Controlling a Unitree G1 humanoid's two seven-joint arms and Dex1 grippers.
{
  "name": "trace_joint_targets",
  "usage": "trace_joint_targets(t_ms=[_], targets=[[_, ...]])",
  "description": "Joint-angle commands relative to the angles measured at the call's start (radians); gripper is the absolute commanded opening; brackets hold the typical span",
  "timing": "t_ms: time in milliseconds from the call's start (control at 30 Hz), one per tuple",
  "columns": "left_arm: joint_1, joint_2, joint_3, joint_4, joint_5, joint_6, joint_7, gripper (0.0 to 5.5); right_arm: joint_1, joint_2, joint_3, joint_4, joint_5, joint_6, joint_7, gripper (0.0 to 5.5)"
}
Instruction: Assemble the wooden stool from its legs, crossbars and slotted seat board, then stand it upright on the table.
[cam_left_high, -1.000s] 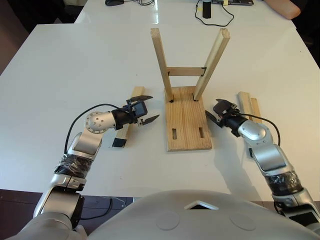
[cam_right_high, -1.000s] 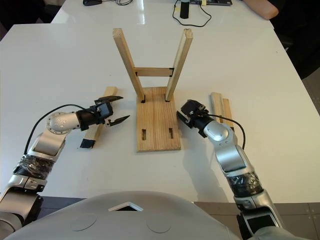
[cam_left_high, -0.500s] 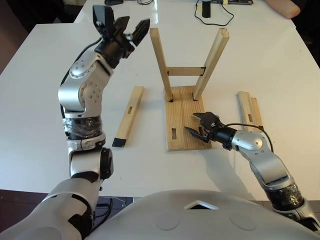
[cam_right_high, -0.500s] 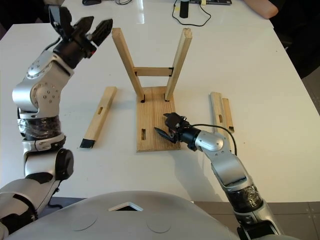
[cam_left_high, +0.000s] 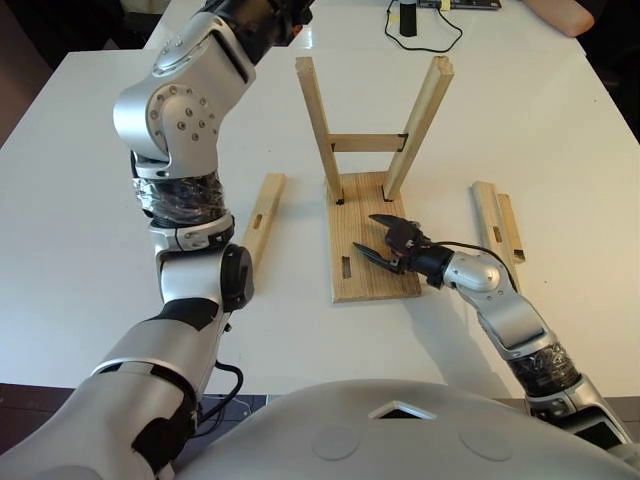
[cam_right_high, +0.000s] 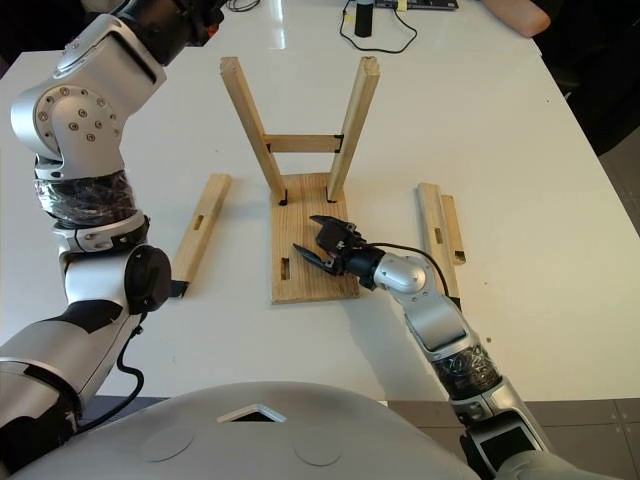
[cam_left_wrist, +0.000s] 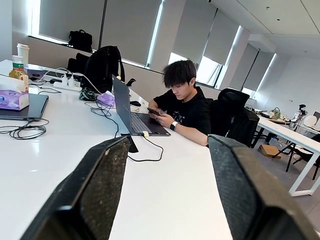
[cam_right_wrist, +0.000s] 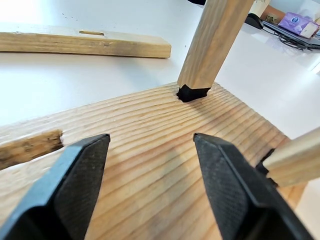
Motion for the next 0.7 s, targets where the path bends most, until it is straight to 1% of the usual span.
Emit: trace_joint_targets(t_ms=[33, 333, 433, 500, 533, 567, 633, 667, 700], targets=[[-0.078, 0.023, -0.058, 0.064, 0.055, -0.032, -0.039, 2.66, 0.056, -0.019, 0.067, 0.175, -0.105, 0.107, -0.021, 3.12], [-0.294, 0.043, -0.065, 0.205, 0.106, -0.117, -0.097, 2.66, 0.060, -0.011, 0.101, 0.259, -0.119, 0.103, -0.041, 3.12], [-0.335, 0.053, -0.051, 0.225, 0.112, -0.135, -0.088, 2.66, 0.064, -0.014, 0.103, 0.255, -0.118, 0.101, -0.046, 3.12], [-0.319, 0.047, -0.051, 0.232, 0.119, -0.147, -0.084, 2.66, 0.067, -0.017, 0.108, 0.251, -0.119, 0.102, -0.049, 3.12], [-0.274, 0.034, -0.065, 0.230, 0.127, -0.145, -0.082, 2.66, 0.069, -0.018, 0.111, 0.250, -0.120, 0.102, -0.049, 3.12], [-0.176, 0.010, -0.105, 0.237, 0.146, -0.140, -0.080, 2.66, 0.073, -0.019, 0.114, 0.249, -0.121, 0.101, -0.051, 3.12], [0.084, -0.036, -0.220, 0.262, 0.201, -0.142, -0.086, 2.66, 0.080, -0.024, 0.122, 0.242, -0.123, 0.103, -0.049, 3.12], [0.187, -0.055, -0.272, 0.277, 0.219, -0.154, -0.098, 2.66, 0.084, -0.028, 0.125, 0.236, -0.122, 0.105, -0.047, 3.12], [0.250, -0.069, -0.305, 0.281, 0.230, -0.162, -0.104, 2.66, 0.086, -0.031, 0.128, 0.232, -0.122, 0.106, -0.044, 3.12]])
